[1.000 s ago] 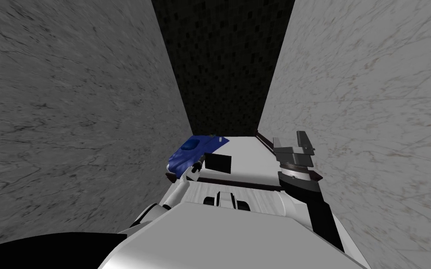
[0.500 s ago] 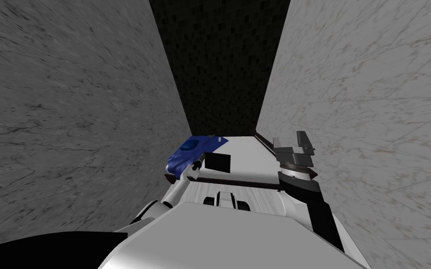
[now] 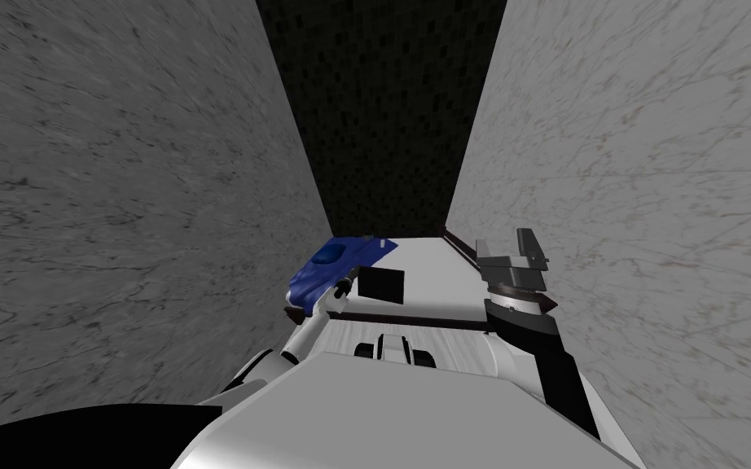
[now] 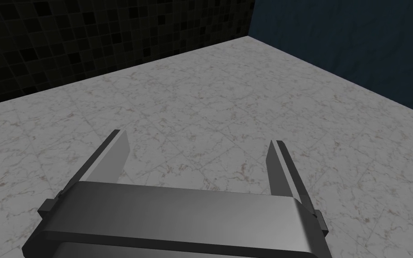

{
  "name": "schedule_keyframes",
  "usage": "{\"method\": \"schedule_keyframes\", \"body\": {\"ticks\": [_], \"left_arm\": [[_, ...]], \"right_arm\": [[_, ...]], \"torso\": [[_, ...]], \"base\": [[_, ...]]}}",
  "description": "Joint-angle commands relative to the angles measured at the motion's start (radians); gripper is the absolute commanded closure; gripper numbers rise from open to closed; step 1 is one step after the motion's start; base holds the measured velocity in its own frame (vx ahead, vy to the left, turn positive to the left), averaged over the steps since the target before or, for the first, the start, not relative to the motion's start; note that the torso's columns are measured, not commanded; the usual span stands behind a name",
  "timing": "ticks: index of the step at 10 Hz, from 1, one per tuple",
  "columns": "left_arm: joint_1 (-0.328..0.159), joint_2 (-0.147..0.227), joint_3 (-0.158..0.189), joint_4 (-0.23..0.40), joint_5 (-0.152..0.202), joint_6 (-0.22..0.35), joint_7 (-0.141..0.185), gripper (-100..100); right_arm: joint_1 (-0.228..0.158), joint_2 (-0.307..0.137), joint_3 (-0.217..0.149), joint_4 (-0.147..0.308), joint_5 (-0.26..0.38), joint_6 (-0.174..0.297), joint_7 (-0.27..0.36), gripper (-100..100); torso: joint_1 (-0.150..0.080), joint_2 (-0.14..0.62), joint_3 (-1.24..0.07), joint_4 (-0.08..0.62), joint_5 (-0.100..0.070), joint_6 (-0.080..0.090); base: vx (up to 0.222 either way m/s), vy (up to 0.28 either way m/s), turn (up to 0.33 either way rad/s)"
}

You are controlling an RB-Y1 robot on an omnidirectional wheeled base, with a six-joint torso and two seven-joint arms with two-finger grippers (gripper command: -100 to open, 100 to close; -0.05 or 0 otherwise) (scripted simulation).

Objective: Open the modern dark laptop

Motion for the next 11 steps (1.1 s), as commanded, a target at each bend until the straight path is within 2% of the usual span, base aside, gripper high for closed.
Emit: {"method": "schedule_keyframes", "body": {"ticks": [1,2,3,8,9,10,11], "left_arm": [[0.001,-0.004,0.005,0.01,-0.002,-0.008,-0.002,-100],[0.001,-0.004,0.005,0.011,-0.002,-0.011,-0.002,100],[-0.014,0.001,-0.008,0.007,0.013,0.037,0.003,100],[-0.057,0.016,-0.046,-0.004,0.058,0.168,0.018,100],[-0.057,0.016,-0.046,-0.004,0.058,0.181,0.018,100],[-0.071,0.022,-0.059,-0.008,0.073,0.218,0.023,100],[-0.071,0.022,-0.059,-0.008,0.073,0.228,0.023,100]], "right_arm": [[0.0,0.0,0.0,0.0,0.0,0.0,0.0,0],[0.0,0.0,0.0,0.0,0.0,0.0,0.0,0],[0.0,0.0,0.0,0.0,0.0,0.0,0.0,0],[0.0,0.0,0.0,0.0,0.0,0.0,0.0,0],[0.0,0.0,0.0,0.0,0.0,0.0,0.0,0],[0.0,0.0,0.0,0.0,0.0,0.0,0.0,0],[0.0,0.0,0.0,0.0,0.0,0.0,0.0,0]], "torso": [[-0.001,-0.004,-0.002,-0.001,-0.001,0.0],[0.0,-0.002,-0.001,-0.001,0.0,0.0],[0.001,0.001,0.001,0.0,0.0,0.0],[0.001,-0.001,-0.001,0.0,0.0,0.0],[0.001,-0.001,-0.001,0.0,0.0,0.0],[0.001,-0.001,-0.001,0.0,0.0,0.0],[0.001,-0.001,-0.001,0.0,0.0,0.0]], "base": [[0.064,-0.002,0.0],[0.01,0.0,0.0],[0.01,0.02,-0.098],[0.009,0.05,-0.091],[0.011,0.035,-0.048],[0.007,0.037,-0.091],[0.003,0.035,-0.053]]}}
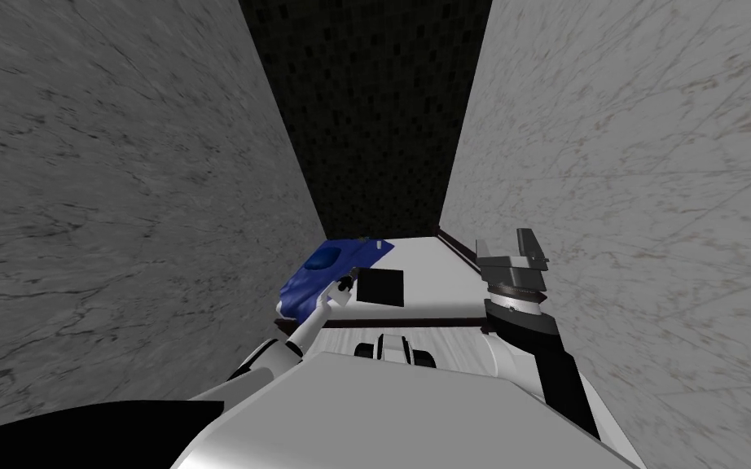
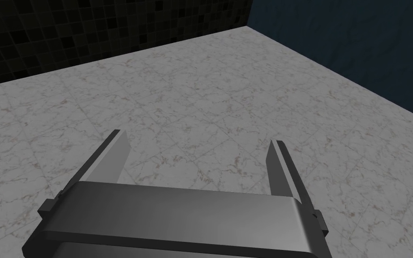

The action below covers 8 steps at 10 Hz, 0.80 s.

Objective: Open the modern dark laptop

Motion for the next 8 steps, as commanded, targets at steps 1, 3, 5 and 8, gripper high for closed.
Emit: {"method": "schedule_keyframes", "body": {"ticks": [1,3,5,8], "left_arm": [[-0.022,0.008,-0.02,-0.006,0.023,0.072,0.008,100],[-0.036,0.013,-0.032,-0.009,0.038,0.119,0.013,100],[-0.051,0.019,-0.045,-0.013,0.053,0.167,0.018,100],[-0.065,0.024,-0.058,-0.017,0.068,0.225,0.023,100]], "right_arm": [[0.0,0.0,0.0,0.0,0.0,0.0,0.0,0],[0.0,0.0,0.0,0.0,0.0,0.0,0.0,0],[0.0,0.0,0.0,0.0,0.0,0.0,0.0,0],[0.0,0.0,0.0,0.0,0.0,0.0,0.0,0]], "torso": [[0.0,0.0,0.0,0.0,0.0,0.0],[0.0,0.0,0.0,0.0,0.0,0.0],[0.0,0.0,0.0,0.0,0.0,-0.001],[0.0,0.0,0.0,0.0,0.0,0.0]], "base": [[0.002,0.037,-0.082],[0.006,0.041,-0.081],[0.004,0.04,-0.066],[0.006,0.036,-0.068]]}}
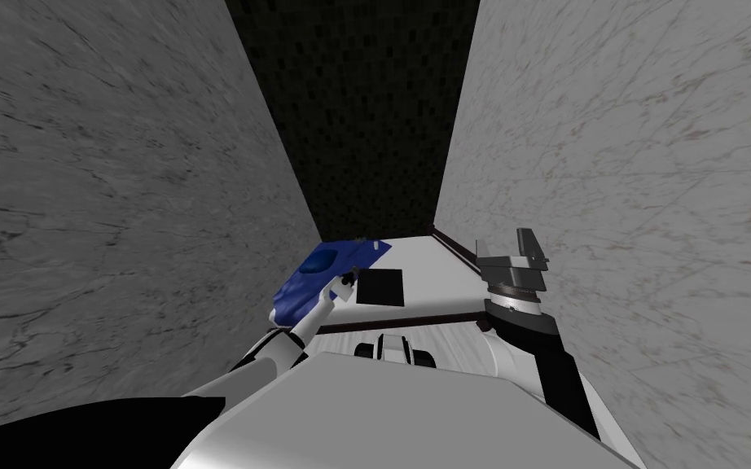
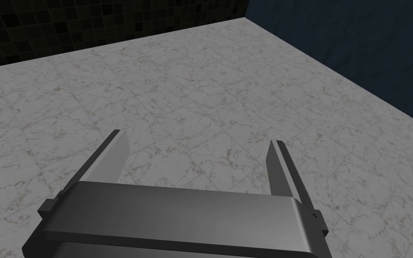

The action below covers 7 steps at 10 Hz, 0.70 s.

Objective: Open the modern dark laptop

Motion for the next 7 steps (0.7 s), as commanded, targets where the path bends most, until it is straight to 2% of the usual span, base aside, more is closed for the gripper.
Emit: {"method": "schedule_keyframes", "body": {"ticks": [1,3,4,7], "left_arm": [[-0.022,0.008,-0.019,-0.005,0.023,0.071,0.008,100],[-0.02,0.007,-0.017,-0.004,0.02,0.069,0.007,100],[-0.036,0.012,-0.022,0.016,0.041,0.104,-0.005,-100],[-0.06,0.02,-0.027,0.046,0.071,0.149,-0.023,-100]], "right_arm": [[0.0,0.0,0.0,0.0,0.0,0.0,0.0,0],[0.0,0.0,0.0,0.0,0.0,0.0,0.0,0],[0.0,0.0,0.0,0.0,0.0,0.0,0.0,0],[0.0,0.0,0.0,0.0,0.0,0.0,0.0,0]], "torso": [[0.0,0.0,0.0,0.0,0.0,-0.001],[0.0,0.0,0.0,0.0,0.0,0.0],[-0.001,0.0,0.0,0.0,0.0,0.0],[0.0,0.0,0.0,0.0,0.0,0.0]], "base": [[0.002,0.041,-0.087],[0.001,0.026,-0.029],[0.008,0.012,-0.151],[0.017,0.018,-0.1]]}}
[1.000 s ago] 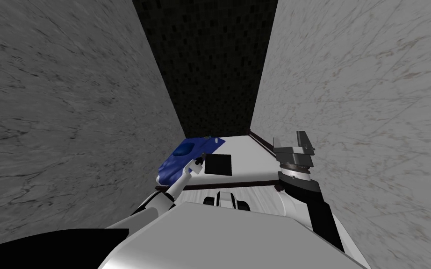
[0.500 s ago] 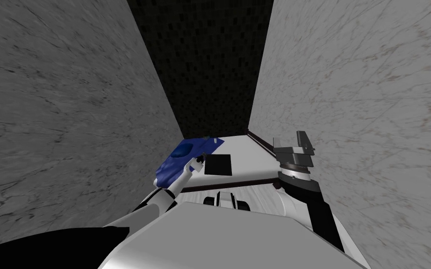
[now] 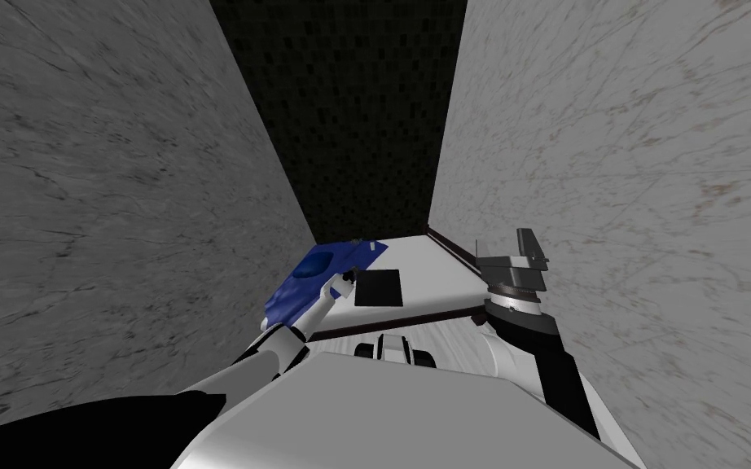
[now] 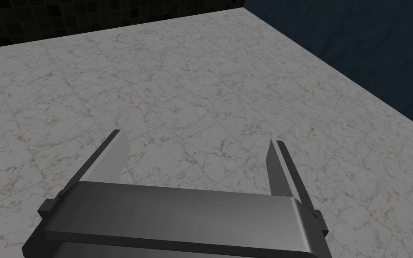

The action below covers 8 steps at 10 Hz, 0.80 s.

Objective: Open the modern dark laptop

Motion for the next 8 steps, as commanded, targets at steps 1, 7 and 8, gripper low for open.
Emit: {"method": "schedule_keyframes", "body": {"ticks": [1,7,8], "left_arm": [[-0.023,0.006,-0.005,0.028,0.027,0.048,-0.018,-100],[-0.08,0.024,-0.018,0.1,0.099,0.157,-0.062,-100],[-0.075,0.022,-0.017,0.095,0.092,0.143,-0.057,-100]], "right_arm": [[0.0,0.0,0.0,0.0,0.0,0.0,0.0,0],[0.0,0.0,0.0,0.0,0.0,0.0,0.0,0],[0.0,0.0,0.0,0.0,0.0,0.0,0.0,0]], "torso": [[0.0,0.0,0.0,0.0,0.0,0.0],[0.0,0.0,0.0,0.0,0.0,0.0],[0.0,0.001,0.0,0.0,0.0,0.0]], "base": [[0.016,0.013,-0.108],[0.016,0.017,-0.108],[0.006,0.008,-0.015]]}}
